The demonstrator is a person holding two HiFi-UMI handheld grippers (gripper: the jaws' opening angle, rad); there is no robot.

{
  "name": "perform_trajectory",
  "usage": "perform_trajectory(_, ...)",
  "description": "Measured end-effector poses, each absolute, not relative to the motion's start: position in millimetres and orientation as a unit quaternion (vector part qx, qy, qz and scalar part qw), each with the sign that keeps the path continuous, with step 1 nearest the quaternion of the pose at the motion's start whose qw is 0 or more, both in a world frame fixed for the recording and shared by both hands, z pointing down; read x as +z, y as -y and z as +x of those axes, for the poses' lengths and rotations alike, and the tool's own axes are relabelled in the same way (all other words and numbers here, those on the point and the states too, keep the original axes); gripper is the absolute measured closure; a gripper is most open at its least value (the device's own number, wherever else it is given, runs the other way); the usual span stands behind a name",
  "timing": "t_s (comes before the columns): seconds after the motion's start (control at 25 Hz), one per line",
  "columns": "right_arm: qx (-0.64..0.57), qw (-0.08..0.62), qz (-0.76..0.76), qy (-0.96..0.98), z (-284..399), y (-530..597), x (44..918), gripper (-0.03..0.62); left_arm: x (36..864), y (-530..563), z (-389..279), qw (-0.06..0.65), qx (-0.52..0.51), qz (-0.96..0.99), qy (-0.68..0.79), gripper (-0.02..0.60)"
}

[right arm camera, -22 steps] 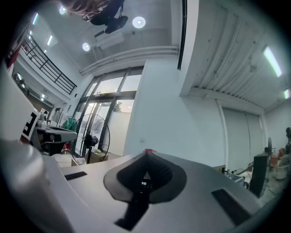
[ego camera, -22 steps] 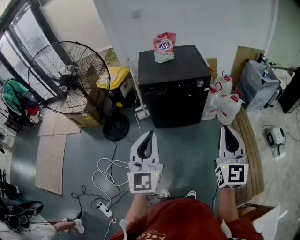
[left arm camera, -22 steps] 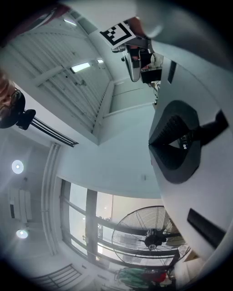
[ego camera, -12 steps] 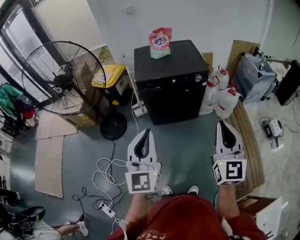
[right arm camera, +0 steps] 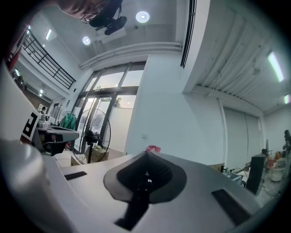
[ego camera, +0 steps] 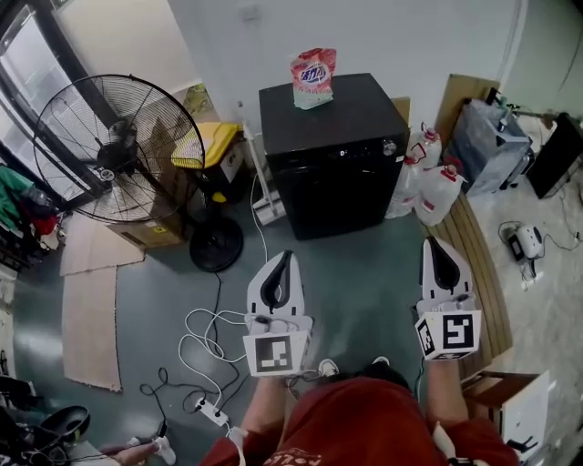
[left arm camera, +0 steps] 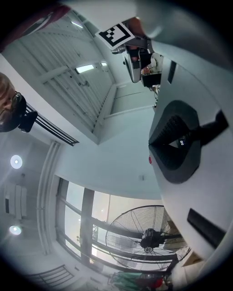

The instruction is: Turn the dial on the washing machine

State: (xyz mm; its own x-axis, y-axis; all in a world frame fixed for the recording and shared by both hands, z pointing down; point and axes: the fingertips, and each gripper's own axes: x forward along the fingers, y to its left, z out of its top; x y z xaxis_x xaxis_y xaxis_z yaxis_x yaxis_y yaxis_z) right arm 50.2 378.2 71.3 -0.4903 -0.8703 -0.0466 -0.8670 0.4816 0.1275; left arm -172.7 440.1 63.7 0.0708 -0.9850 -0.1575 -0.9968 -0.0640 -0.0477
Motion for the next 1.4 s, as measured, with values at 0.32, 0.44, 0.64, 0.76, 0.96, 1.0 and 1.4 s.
perform_trajectory(0.32,-0.067,0.018,0.509,0.858,22,-388,80,0.586,74,-442,-199,0.068,0.038,-0.735,-0.674,0.572)
perform_trajectory(0.44,-0.067,0.021,0.511,0.857,18,-384,82,0.586,77,-437,-201,0.068,0.033,-0.734,-0.675,0.572)
perform_trajectory(0.64,-0.061,0.013,0.508,0.859,21,-368,93,0.586,84,-417,-188,0.075,0.027,-0.734,-0.674,0.572)
perform_trajectory(0.76,-0.054,0.014,0.504,0.862,23,-352,101,0.586,88,-401,-179,0.068,0.027,-0.733,-0.676,0.572)
perform_trajectory(0.96,-0.045,0.011,0.51,0.859,52,-309,108,0.585,99,-356,-152,0.061,0.018,-0.734,-0.676,0.572)
perform_trajectory(1.0,-0.041,0.01,0.514,0.857,62,-298,109,0.585,100,-345,-144,0.059,0.019,-0.734,-0.676,0.572)
perform_trajectory(1.4,-0.025,0.018,0.527,0.85,160,-185,128,0.585,109,-222,-44,0.059,0.01,-0.741,-0.669,0.572)
